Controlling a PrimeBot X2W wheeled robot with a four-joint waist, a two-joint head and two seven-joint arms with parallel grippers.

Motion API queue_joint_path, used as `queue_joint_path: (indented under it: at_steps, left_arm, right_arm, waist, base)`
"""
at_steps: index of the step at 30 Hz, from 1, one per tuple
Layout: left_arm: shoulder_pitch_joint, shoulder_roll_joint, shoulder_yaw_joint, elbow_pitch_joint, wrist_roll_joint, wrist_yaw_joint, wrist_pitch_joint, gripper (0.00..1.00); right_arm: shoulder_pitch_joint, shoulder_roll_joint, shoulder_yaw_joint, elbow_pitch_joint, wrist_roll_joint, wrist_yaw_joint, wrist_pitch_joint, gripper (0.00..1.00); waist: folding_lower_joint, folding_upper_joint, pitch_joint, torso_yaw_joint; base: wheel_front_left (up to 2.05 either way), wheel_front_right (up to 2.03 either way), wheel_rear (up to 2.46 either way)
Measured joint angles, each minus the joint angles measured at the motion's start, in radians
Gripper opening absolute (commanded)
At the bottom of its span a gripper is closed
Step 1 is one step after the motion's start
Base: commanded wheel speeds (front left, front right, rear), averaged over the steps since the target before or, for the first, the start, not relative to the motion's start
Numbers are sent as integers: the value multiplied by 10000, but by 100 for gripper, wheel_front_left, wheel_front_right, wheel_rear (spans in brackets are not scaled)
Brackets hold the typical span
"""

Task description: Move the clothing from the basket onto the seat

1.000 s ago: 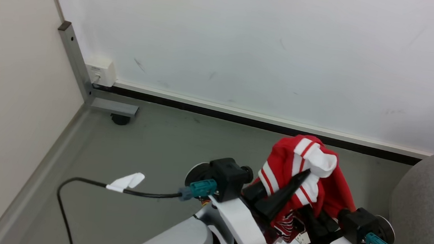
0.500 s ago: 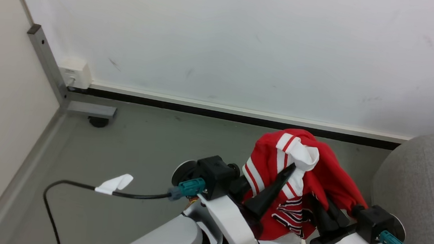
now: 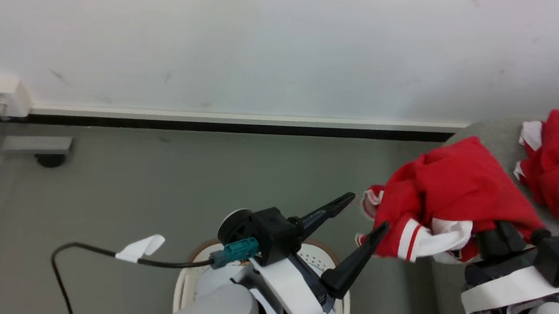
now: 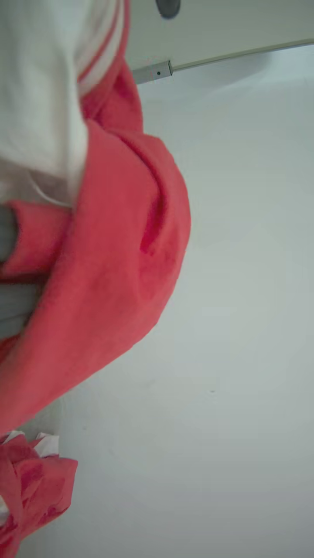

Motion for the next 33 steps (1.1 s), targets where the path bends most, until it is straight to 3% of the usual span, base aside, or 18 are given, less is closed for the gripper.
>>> queue_joint_path:
  at_steps: [12, 24, 32, 33]
  left_arm:
    - [-39, 374, -8, 600, 437, 0, -299, 100]
    - [-139, 642, 63, 1126, 989, 314, -527, 100]
    - [14, 579, 96, 1256, 988, 307, -598, 100]
    - [50, 541, 115, 1267, 972, 307, -604, 100]
  right_arm:
    - [79, -652, -1580, -1267, -704, 0, 0, 0]
    - [949, -13, -1988, -1804, -830, 0, 0, 0]
    - [1121, 40, -2008, -1776, -807, 0, 0, 0]
    - [967, -276, -2054, -1674, -642, 0, 0, 0]
  waist:
    - [1, 0, 668, -2258]
    - [0, 0, 1261, -4518]
    - [0, 0, 1215, -4933]
    - [-1, 0, 1240, -4809]
  base:
    - [0, 0, 0]
    - [0, 0, 0]
    - [0, 0, 0]
    - [0, 0, 0]
